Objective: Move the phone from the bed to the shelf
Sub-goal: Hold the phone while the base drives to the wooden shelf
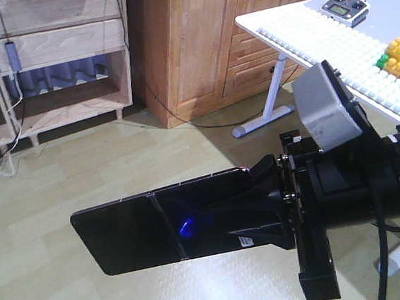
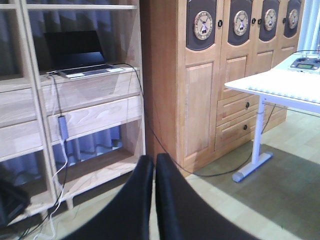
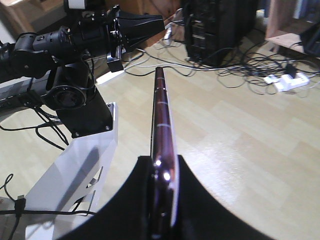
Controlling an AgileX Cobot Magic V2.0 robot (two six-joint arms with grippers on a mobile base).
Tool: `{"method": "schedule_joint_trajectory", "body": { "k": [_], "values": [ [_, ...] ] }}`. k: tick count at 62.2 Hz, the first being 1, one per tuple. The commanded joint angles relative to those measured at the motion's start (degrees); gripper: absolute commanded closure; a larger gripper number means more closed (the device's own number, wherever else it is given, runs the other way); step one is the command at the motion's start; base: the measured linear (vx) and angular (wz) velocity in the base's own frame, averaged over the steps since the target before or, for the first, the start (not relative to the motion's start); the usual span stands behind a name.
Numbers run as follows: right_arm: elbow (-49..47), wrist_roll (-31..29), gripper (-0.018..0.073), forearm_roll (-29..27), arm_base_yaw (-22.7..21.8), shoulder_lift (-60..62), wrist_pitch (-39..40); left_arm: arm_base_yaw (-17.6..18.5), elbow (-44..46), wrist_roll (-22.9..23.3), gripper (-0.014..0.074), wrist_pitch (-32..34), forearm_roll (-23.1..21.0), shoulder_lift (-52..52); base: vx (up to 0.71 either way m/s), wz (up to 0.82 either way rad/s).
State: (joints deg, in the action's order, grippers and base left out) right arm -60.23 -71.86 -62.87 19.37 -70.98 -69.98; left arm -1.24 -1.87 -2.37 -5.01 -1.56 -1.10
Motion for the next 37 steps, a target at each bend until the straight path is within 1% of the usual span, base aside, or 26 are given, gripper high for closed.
{"method": "schedule_joint_trajectory", "body": {
  "k": [1,18,37],
  "values": [
    [-1.6,-0.3,0.0561,-5.1,-0.1,1.5,-3.7,-0.2,1.4,0.5,0.0595,4.1,-0.6,-0.4,0.45,-0.03],
    [-1.6,-0.3,0.0561,-5.1,-0.1,1.5,-3.7,-0.2,1.4,0.5,0.0595,4.1,-0.6,-0.4,0.46,0.01],
    [-1.6,-0.3,0.0561,-5.1,-0.1,1.5,-3.7,-0.2,1.4,0.5,0.0595,4.1,-0.6,-0.4,0.47,0.12]
  ]
}}
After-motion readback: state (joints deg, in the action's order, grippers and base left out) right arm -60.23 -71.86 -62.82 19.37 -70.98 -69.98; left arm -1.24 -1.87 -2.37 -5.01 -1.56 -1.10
